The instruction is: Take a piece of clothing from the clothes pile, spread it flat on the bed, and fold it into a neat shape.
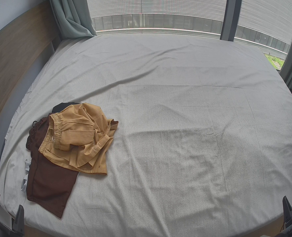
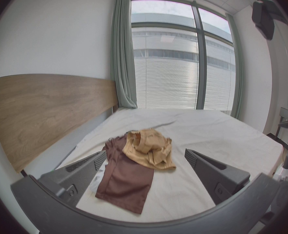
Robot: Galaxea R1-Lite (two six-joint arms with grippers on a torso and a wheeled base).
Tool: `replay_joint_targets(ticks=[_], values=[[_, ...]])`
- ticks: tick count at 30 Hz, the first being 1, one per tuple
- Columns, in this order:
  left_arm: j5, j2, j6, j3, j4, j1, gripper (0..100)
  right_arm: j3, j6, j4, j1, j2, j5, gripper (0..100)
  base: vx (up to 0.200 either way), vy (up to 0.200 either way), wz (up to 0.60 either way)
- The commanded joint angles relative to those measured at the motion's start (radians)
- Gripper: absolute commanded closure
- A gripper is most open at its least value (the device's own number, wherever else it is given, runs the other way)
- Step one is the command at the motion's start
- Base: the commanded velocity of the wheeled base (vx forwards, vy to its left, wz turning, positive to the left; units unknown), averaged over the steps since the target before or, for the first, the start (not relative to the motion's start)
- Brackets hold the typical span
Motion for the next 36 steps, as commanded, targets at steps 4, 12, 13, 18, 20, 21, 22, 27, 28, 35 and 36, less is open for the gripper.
replay_joint_targets(ticks=[4,12,13,18,20,21,22,27,28,35,36], values=[[-0.002,0.156,-0.004,-0.177,-0.131,-0.003,0,0.016,0.000,0.000,0.000,-0.016,0.000,0,0.000,0.000,0.00],[-0.003,0.366,-0.016,-0.203,-0.214,-0.060,0,0.016,0.001,0.000,0.002,-0.016,0.000,0,0.000,0.000,0.00],[-0.002,0.389,-0.018,-0.206,-0.231,-0.066,0,0.016,0.001,0.000,0.002,-0.016,0.000,0,0.000,0.000,0.00],[-0.005,0.479,-0.021,-0.209,-0.262,-0.077,0,0.016,0.001,0.000,0.003,-0.016,0.000,0,0.000,0.000,0.00],[-0.009,0.512,-0.042,-0.209,-0.263,-0.098,0,0.016,0.000,0.000,0.003,-0.016,0.000,0,0.000,0.000,0.00],[-0.009,0.524,-0.067,-0.209,-0.263,-0.115,0,0.016,0.001,0.000,0.003,-0.016,0.000,0,0.000,0.000,0.00],[-0.014,0.536,-0.100,-0.212,-0.265,-0.137,0,0.016,0.001,0.000,0.003,-0.016,0.000,0,0.000,0.000,0.00],[-0.055,0.577,-0.229,-0.249,-0.255,-0.186,0,0.016,0.001,0.000,0.003,-0.016,0.000,0,0.000,0.000,0.00],[-0.084,0.602,-0.248,-0.251,-0.257,-0.181,0,0.016,0.000,0.000,0.003,-0.016,0.000,0,0.000,0.000,0.00],[-0.147,0.683,-0.251,-0.255,-0.266,-0.175,0,0.016,0.000,0.000,0.003,-0.016,0.000,0,0.000,0.000,0.00],[-0.149,0.702,-0.251,-0.262,-0.269,-0.173,0,0.016,0.000,0.000,0.003,-0.016,0.000,0,0.000,0.000,0.00]])
